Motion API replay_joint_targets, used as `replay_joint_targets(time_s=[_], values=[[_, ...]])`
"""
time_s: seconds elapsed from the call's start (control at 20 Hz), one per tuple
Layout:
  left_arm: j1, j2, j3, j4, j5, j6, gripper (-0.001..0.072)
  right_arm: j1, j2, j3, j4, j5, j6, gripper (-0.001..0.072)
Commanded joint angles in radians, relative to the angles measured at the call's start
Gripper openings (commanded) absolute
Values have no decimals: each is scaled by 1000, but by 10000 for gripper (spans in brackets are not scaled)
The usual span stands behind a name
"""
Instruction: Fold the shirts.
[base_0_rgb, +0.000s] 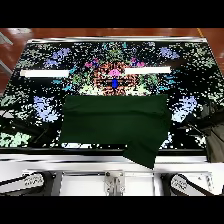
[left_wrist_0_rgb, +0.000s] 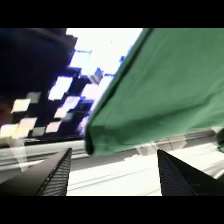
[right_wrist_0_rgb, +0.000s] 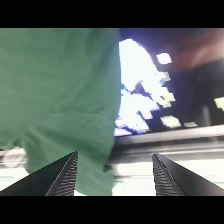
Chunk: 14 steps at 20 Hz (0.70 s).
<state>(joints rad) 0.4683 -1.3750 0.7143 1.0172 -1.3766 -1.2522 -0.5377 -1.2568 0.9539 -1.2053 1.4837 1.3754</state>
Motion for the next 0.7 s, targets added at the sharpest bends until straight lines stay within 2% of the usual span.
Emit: replay_joint_targets(time_s=[0.0,0.2,0.35,0.4,0.45,0.5,0.55,0.65], values=[[5,-21,-59,-25,52,30,621,-8,7,-38,53,-22,-8,598],[-31,-52,-61,-79,75,48,619,-8,7,-39,47,-18,-8,598],[-72,-77,-61,-80,93,44,584,-8,7,-39,47,-16,-7,598],[-83,-84,-61,-80,105,43,543,-8,7,-39,45,-14,-8,598],[-90,-87,-61,-80,121,44,312,-8,7,-40,32,-9,-7,597],[-95,-88,-61,-80,135,43,116,-8,7,-50,6,8,-6,597],[-95,-88,-61,-83,136,43,60,-8,7,-74,-24,24,-4,597],[-95,-85,-61,-83,130,48,38,-8,7,-166,-31,34,-30,598]])
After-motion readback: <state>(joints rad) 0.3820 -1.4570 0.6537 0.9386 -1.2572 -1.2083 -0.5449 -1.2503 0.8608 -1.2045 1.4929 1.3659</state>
